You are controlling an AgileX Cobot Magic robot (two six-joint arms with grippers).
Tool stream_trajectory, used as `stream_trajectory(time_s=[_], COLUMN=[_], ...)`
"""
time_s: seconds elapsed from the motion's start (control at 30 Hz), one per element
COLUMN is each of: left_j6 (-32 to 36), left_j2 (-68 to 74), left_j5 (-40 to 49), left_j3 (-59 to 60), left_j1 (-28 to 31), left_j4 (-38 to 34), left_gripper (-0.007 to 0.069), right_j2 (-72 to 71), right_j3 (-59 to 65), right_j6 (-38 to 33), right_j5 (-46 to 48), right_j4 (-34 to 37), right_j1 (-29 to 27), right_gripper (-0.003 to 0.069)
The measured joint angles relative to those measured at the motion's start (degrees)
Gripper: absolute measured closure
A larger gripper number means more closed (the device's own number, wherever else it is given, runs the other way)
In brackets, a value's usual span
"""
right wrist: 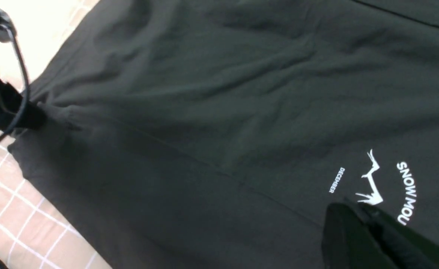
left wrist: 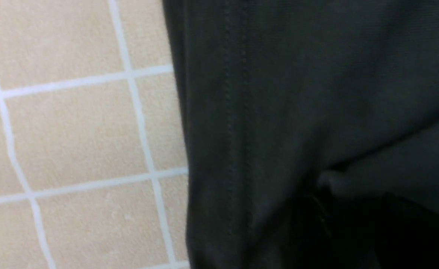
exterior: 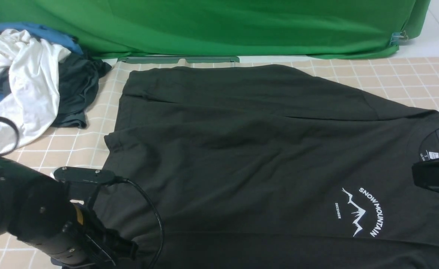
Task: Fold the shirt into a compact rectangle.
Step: 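Grasp the left edge of the dark T-shirt lying flat on the table, then fold the left side of the black T-shirt inward over its body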
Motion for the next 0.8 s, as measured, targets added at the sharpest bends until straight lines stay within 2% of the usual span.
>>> stream_trajectory(time_s=[0.1,0.17,0.27,0.33,0.4,0.43,0.5,0.53,0.63,0.8], left_j6=[-0.06,-0.06,0.96,2.02,2.86,2.86,3.64,4.11,5.51,6.11], left_j2=[1.96,2.36,2.87,2.98,3.11,3.11,3.05,2.85,2.02,-2.71], left_j5=[-3.01,-3.88,-4.42,-4.34,-4.06,-4.06,-3.74,-3.48,-1.87,1.67], left_j3=[0.00,0.00,-0.12,-0.18,-0.31,-0.31,-0.35,-0.35,-0.35,-0.29], left_j1=[0.00,0.00,0.00,0.00,0.00,0.00,-0.25,-0.29,-0.29,-0.29], left_j4=[0.25,0.19,-0.35,-0.83,-1.61,-1.61,-2.23,-2.24,-2.56,-2.94], left_gripper=[0.0214,0.0188,0.0197,0.0239,0.0330,0.0341,0.0499,0.0537,0.0588,0.0589], right_j2=[0.00,0.00,0.00,0.00,0.00,0.00,0.00,0.00,0.00,0.00], right_j3=[0.00,0.00,0.00,0.00,0.00,0.00,0.00,0.00,0.00,0.00], right_j6=[0.00,0.00,0.00,0.00,0.00,0.00,0.00,0.00,0.00,0.00], right_j5=[-0.35,-0.87,-1.49,-1.61,-1.65,-1.65,-1.68,-1.68,-1.68,-1.72], right_j4=[0.00,0.00,0.02,0.02,0.02,0.02,0.02,0.02,0.02,0.02], right_j1=[0.00,0.00,0.00,0.00,0.00,0.00,0.00,0.00,0.00,0.00], right_gripper=[0.0620,0.0620,0.0620,0.0620,0.0620,0.0620,0.0620,0.0620,0.0620,0.0620])
